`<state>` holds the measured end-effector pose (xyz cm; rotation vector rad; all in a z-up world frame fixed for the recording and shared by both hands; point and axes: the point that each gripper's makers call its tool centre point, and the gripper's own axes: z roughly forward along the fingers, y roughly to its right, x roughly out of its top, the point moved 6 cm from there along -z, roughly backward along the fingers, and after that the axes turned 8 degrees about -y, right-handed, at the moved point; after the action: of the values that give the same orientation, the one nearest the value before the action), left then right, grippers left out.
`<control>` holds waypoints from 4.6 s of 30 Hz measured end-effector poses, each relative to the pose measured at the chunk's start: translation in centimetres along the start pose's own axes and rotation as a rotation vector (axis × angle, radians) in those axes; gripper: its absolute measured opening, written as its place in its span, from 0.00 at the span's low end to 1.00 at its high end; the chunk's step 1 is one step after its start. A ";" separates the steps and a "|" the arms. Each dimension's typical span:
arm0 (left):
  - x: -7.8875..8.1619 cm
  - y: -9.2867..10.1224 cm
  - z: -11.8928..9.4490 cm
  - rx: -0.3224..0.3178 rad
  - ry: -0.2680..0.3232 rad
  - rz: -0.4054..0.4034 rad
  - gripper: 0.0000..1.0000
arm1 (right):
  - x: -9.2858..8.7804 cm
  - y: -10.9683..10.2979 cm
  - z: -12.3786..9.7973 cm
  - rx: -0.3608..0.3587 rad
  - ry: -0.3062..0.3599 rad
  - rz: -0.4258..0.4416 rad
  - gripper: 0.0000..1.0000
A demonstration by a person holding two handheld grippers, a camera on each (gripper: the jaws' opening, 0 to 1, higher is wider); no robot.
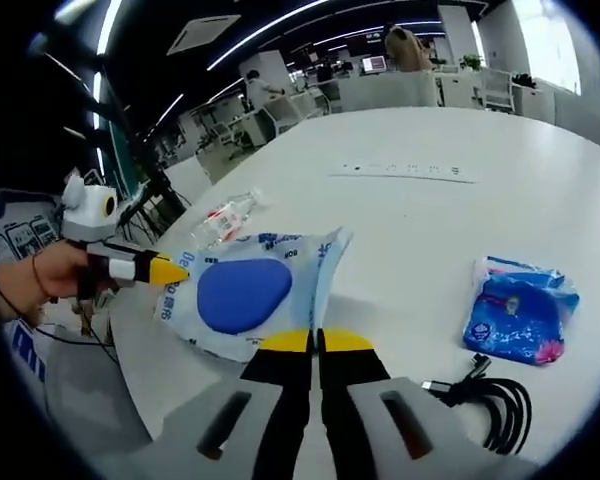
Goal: Arrange the tabletop items into an orderly group along one side of the table until the central work area is clear of visible clutter.
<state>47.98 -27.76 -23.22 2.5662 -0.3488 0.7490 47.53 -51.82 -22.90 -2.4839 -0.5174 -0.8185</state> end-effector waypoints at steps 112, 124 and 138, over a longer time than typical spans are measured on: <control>7.4 0.0 12.3 -0.101 -0.070 0.135 0.23 | -0.2 8.5 2.3 -0.259 0.030 0.183 0.13; 7.5 0.1 11.4 -0.100 -0.058 0.134 0.32 | 0.1 7.9 1.1 -0.263 0.038 0.163 0.21; 7.6 0.0 9.8 -0.094 -0.035 0.146 0.43 | 0.5 6.8 0.4 -0.227 0.035 0.146 0.34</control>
<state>58.62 -33.29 -26.35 2.4882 -0.5746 0.7215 51.32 -57.10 -25.01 -2.6696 -0.2375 -0.9041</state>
